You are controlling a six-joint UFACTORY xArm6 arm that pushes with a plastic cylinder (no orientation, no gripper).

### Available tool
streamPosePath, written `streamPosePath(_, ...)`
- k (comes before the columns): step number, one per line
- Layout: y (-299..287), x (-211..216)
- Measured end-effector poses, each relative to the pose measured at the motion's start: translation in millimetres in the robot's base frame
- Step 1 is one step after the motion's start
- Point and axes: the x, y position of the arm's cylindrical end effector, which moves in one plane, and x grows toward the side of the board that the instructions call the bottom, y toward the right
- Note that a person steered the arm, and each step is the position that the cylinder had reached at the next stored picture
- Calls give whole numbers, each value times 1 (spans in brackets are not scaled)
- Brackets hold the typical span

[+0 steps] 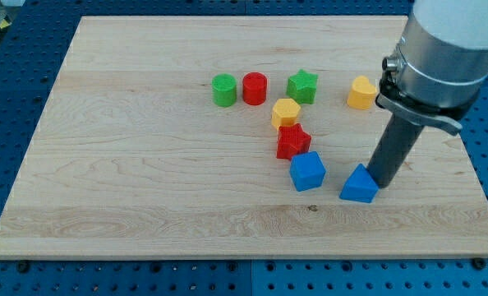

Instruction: Move the blue triangle below the blue cube

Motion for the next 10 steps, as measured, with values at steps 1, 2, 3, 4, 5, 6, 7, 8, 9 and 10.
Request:
streamPosePath(1,-10,8)
streamPosePath(2,-12,-9)
streamPosePath(3,-14,-15)
streamPosePath(4,-20,3)
streamPosePath(5,-22,18)
streamPosePath(6,-26,19)
streamPosePath(7,-43,20)
streamPosePath(8,-57,20)
streamPosePath(9,-55,18)
streamPosePath(10,-45,13)
